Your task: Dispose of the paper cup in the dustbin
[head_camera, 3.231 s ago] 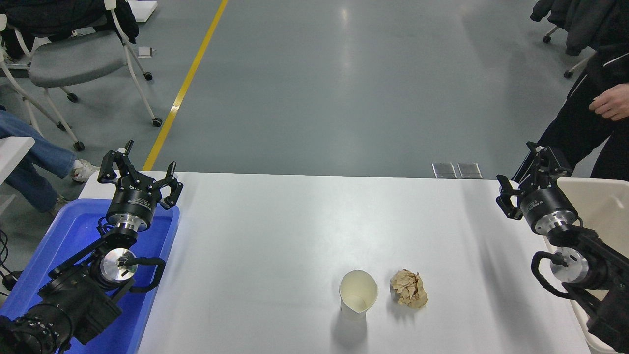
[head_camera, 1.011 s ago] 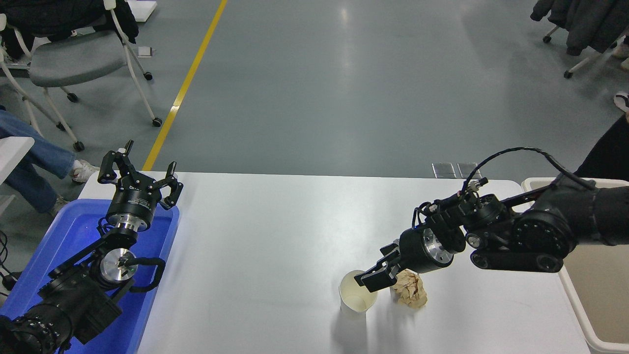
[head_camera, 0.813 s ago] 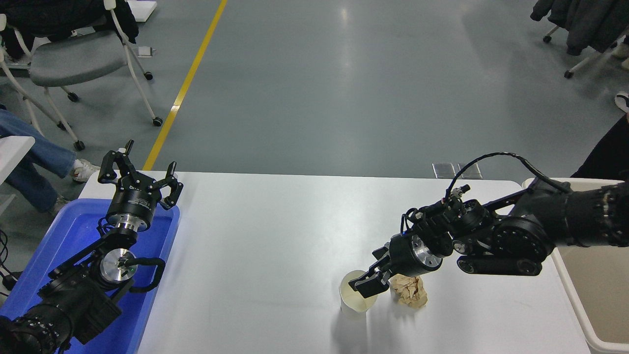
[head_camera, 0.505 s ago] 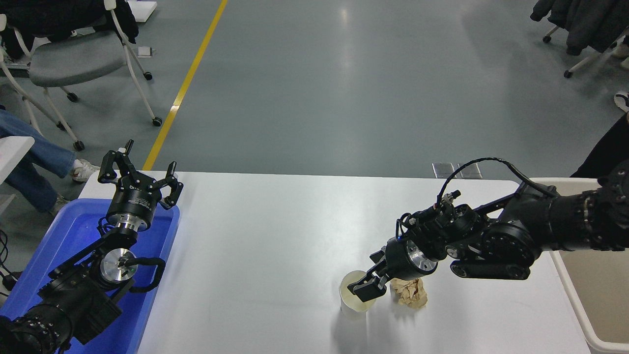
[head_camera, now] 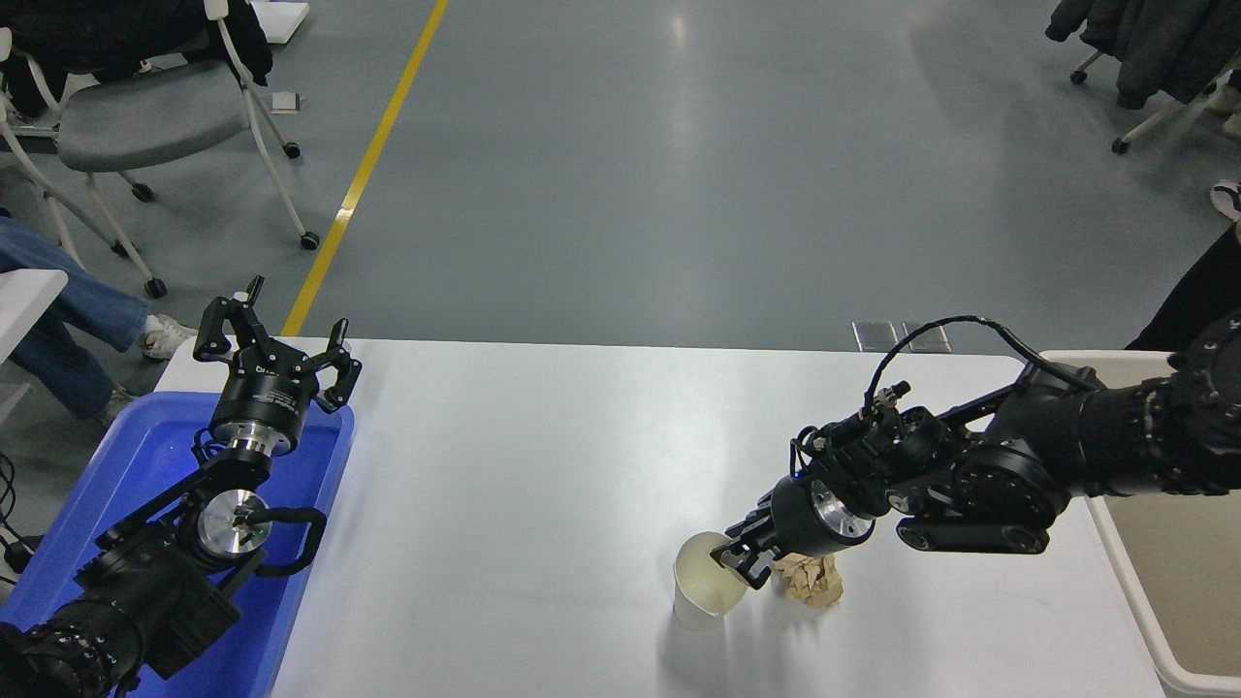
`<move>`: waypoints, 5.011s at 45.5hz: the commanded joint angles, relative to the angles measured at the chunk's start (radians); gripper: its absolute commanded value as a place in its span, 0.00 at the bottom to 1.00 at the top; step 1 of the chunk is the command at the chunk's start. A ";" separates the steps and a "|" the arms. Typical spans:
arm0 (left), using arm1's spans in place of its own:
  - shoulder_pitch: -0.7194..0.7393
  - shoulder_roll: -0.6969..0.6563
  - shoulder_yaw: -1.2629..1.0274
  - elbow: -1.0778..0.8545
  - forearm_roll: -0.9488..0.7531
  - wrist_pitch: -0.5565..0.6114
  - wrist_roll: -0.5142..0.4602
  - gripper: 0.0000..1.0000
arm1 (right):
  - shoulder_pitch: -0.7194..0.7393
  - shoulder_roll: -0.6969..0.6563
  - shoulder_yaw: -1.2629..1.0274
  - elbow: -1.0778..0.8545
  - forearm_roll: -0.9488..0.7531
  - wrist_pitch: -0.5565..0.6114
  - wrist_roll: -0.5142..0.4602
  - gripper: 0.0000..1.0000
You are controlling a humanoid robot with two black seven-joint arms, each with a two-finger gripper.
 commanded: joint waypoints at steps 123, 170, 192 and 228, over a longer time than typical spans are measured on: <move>0.000 0.000 0.000 0.000 0.000 0.000 0.000 1.00 | 0.025 -0.812 0.162 -0.321 0.148 0.275 0.158 0.00; 0.000 0.000 0.000 0.000 0.000 0.000 0.000 1.00 | -0.747 -0.431 0.430 -1.217 0.771 0.187 -0.047 0.00; 0.000 0.000 0.000 0.000 0.000 0.000 0.000 1.00 | -0.851 -0.359 0.601 -1.217 0.984 0.155 -0.147 0.00; 0.000 0.000 0.000 0.000 0.000 0.000 0.000 1.00 | -0.849 -0.327 0.664 -1.219 0.986 0.100 -0.146 0.67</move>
